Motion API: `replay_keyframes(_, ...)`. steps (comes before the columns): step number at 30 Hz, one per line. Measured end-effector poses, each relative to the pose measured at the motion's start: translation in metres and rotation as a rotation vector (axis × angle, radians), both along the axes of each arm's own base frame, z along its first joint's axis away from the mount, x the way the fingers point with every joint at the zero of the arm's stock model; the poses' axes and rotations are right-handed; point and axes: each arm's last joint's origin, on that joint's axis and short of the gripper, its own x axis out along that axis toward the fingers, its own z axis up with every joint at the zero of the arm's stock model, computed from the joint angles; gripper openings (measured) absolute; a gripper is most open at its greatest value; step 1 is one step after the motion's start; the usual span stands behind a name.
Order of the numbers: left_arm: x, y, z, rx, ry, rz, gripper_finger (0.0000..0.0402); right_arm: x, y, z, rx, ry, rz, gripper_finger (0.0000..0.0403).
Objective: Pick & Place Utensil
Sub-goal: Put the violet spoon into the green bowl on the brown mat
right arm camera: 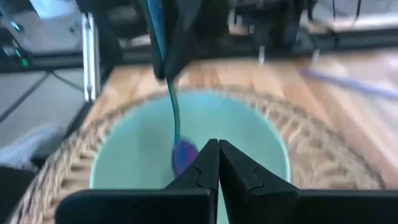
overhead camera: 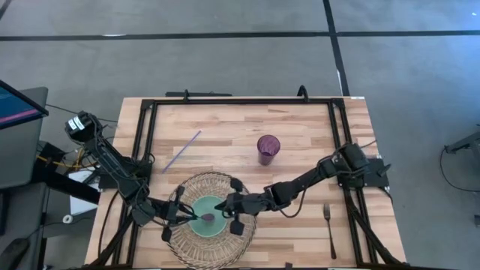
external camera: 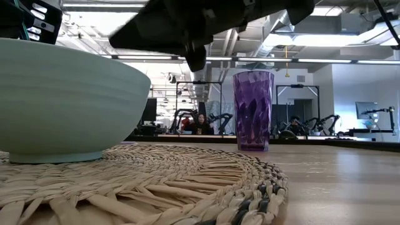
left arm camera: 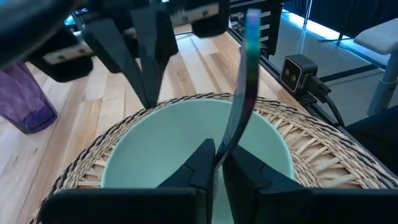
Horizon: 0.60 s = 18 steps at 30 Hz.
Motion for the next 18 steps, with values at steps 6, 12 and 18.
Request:
replay_keyframes(6,0.0002,-0.0003,0.0013,-0.011,-0.009,0.000,0.0031,-0.0007,-0.0008,-0.0024,0.015,0.024,-0.009,0.0001)
replay_keyframes(12,0.0004,-0.0005,0.0023,-0.020,-0.016,0.000,0.0031,-0.0017,-0.0012,-0.0051,0.004,0.050,-0.010,0.0001)
replay_keyframes(18,0.0004,-0.0006,0.0026,-0.023,-0.018,0.000,0.0032,-0.0018,-0.0013,-0.0053,0.004,0.053,-0.009,0.0000)
